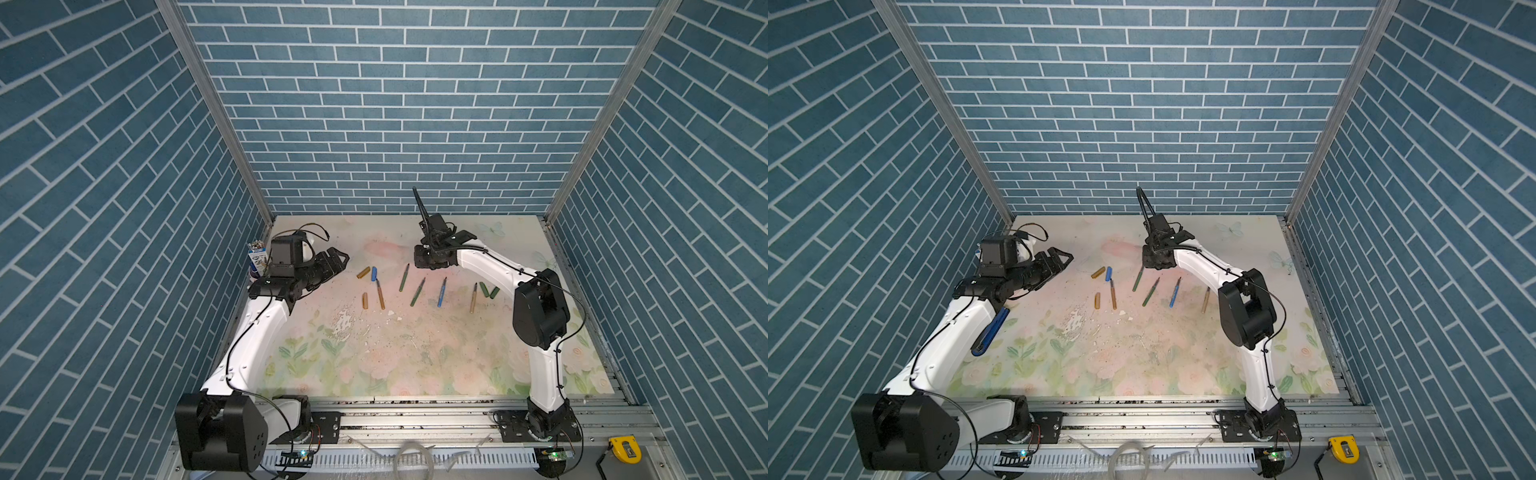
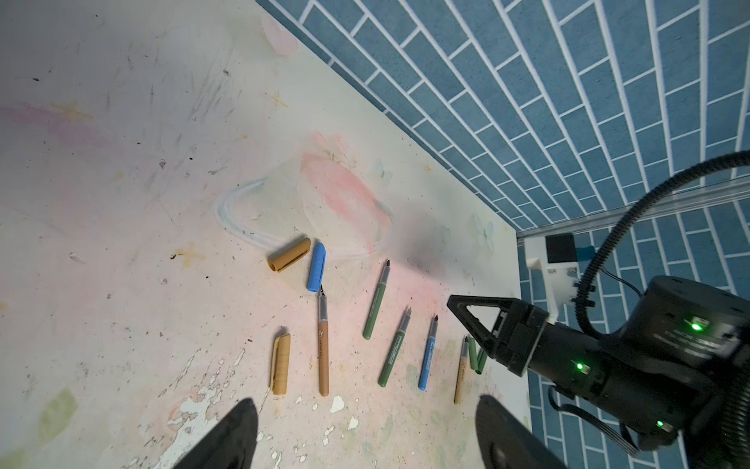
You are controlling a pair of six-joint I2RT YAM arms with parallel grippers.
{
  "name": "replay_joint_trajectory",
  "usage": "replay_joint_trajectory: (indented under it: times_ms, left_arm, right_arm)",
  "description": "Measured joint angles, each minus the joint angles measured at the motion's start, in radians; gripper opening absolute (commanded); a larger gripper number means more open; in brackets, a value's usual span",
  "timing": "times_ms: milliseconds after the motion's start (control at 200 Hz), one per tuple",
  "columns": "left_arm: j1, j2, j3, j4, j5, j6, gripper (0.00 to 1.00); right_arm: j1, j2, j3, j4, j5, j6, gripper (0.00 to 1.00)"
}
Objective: Insert pens into pen caps
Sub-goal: Pick up the pen cap from the top-center of the table.
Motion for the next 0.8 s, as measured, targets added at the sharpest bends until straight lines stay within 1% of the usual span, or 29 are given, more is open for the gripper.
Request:
replay_joint_trajectory:
  times_ms: [265, 520, 640, 800]
  left_arm:
    - [0.0, -0.008, -0.004, 0.007, 0.008, -0.01, 0.86]
    - [0.001, -0.008, -0.004, 0.008, 0.01, -0.013, 0.86]
    - [0.001, -0.006, -0.004, 0.008, 0.013, -0.013, 0.86]
    - [0.001, 0.001, -0.004, 0.008, 0.016, -0.013, 0.86]
  right_arm:
    - [0.055, 0.202, 0.232, -0.047, -0.024, 0.006, 0.42]
    - [0.103, 0.395, 0.502, -0.136, -0.045, 0.005, 0.45]
    - [0.12, 0.447, 0.578, -0.166, -0.049, 0.005, 0.47]
    - [0.131, 0.478, 0.62, -0.189, -0.052, 0.005, 0.47]
